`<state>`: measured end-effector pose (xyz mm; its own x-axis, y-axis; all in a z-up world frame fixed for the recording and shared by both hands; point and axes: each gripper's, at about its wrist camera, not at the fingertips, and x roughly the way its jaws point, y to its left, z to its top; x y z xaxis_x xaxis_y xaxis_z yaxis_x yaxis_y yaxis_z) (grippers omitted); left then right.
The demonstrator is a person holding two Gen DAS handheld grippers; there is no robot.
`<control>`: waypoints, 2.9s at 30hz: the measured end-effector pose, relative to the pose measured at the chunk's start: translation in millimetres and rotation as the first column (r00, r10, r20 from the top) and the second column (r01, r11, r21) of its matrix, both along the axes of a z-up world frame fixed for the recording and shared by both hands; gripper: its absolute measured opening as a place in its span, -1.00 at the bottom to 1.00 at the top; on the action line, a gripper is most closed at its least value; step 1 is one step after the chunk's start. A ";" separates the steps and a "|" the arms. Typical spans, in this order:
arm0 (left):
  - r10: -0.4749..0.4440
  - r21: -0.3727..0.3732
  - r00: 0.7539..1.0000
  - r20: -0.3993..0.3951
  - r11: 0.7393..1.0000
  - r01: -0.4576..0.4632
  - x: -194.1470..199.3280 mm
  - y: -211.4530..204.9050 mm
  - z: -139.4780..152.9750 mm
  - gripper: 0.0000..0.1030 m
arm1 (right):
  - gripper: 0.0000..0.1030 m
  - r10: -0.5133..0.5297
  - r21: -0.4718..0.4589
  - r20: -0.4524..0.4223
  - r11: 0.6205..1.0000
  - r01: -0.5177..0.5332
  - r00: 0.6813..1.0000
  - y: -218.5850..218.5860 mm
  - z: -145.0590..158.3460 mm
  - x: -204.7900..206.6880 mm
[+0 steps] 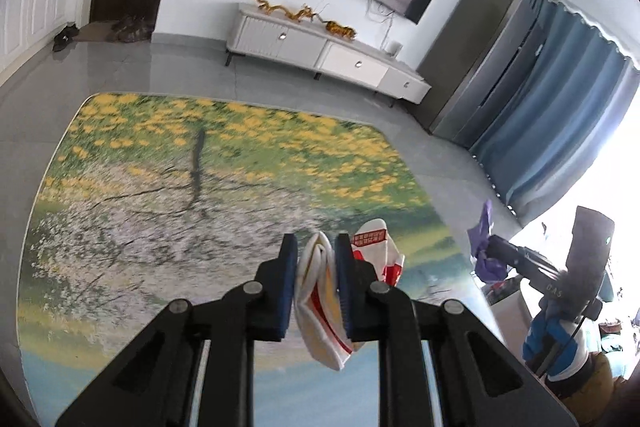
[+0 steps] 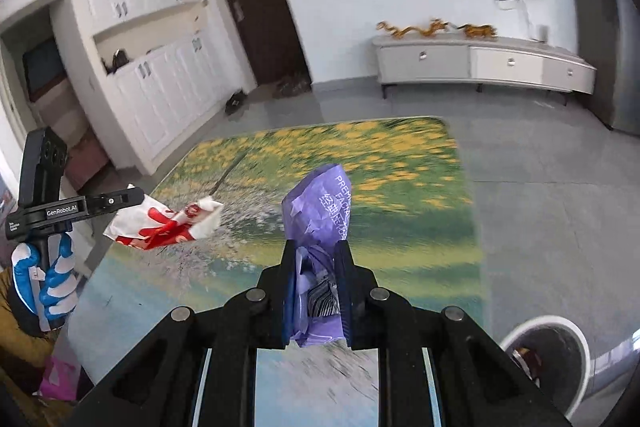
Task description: Collect trash
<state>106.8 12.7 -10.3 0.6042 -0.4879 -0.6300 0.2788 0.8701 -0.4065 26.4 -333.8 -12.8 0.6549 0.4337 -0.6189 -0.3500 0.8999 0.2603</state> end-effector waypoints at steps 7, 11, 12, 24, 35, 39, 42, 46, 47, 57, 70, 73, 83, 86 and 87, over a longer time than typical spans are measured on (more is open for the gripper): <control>-0.107 -0.002 0.994 0.016 0.994 0.107 -2.8 -65.3 23.1 -0.66 | -0.67 -0.153 -0.009 0.041 0.988 0.153 0.987 -77.9 3.7 -36.4; -0.194 0.002 0.981 0.009 0.981 0.194 0.6 -121.1 29.7 -0.66 | -0.67 -0.253 0.010 0.025 0.967 0.253 0.967 -127.7 -8.9 -51.5; -0.213 0.005 0.977 0.008 0.977 0.213 0.6 -134.1 30.4 -0.66 | -0.67 -0.276 0.016 0.019 0.961 0.276 0.961 -139.3 -12.5 -54.9; -0.442 0.133 0.896 -0.046 0.886 0.444 -3.5 -326.0 5.3 -0.66 | -0.63 -0.427 0.052 -0.061 0.901 0.430 0.902 -239.0 -56.3 -74.9; -0.467 0.109 0.861 -0.200 0.863 0.493 9.5 -438.0 -60.4 -0.32 | -0.38 -0.522 0.017 -0.123 0.849 0.528 0.844 -283.8 -83.8 -70.4; -0.467 0.124 0.861 -0.203 0.860 0.496 3.0 -435.5 -67.7 -0.20 | -0.19 -0.543 0.011 -0.133 0.835 0.549 0.829 -285.9 -85.0 -77.7; -0.444 0.164 0.877 -0.186 0.866 0.473 -3.3 -421.0 -63.4 -0.20 | -0.18 -0.550 0.025 -0.143 0.829 0.559 0.822 -286.0 -84.1 -81.9; -0.372 0.253 0.923 -0.100 0.887 0.385 -11.5 -387.9 -41.5 -0.20 | -0.02 -0.538 0.033 -0.122 0.838 0.545 0.834 -272.2 -71.3 -80.7; -0.347 0.282 0.935 -0.074 0.892 0.354 -13.5 -378.3 -35.8 -0.19 | 0.05 -0.530 0.034 -0.109 0.843 0.536 0.841 -265.8 -65.0 -80.5; -0.037 0.394 0.985 0.170 0.918 -0.033 -35.1 -257.3 21.4 0.07 | 0.38 -0.374 0.029 -0.001 0.927 0.374 0.927 -177.5 -13.1 -59.1; 0.209 0.402 0.940 0.272 0.862 -0.308 -59.2 -127.1 43.5 0.16 | 0.60 -0.147 -0.027 0.081 0.988 0.150 0.986 -44.3 20.4 -25.0; 0.249 0.387 0.928 0.278 0.855 -0.346 -63.1 -100.8 43.9 0.18 | 0.63 -0.109 -0.048 0.084 0.992 0.114 0.990 -16.4 23.5 -17.5; 0.356 0.342 0.885 0.301 0.826 -0.448 -82.1 -23.3 40.6 0.23 | 0.87 -0.037 -0.122 0.085 0.991 0.047 0.996 63.9 25.8 -4.6; 0.379 0.336 0.873 0.306 0.815 -0.472 -86.1 -6.2 39.0 0.26 | 0.91 -0.023 -0.146 0.089 0.989 0.036 0.996 82.5 27.2 -4.6; 0.385 0.331 0.870 0.307 0.814 -0.478 -87.7 -1.0 38.3 0.27 | 0.92 -0.020 -0.151 0.091 0.988 0.034 0.996 88.6 27.9 -4.2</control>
<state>19.1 11.7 27.9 0.8359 0.1096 -0.5377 -0.1231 0.9923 0.0109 22.3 -245.2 15.1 0.7202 0.3200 -0.6155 -0.3406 0.9361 0.0882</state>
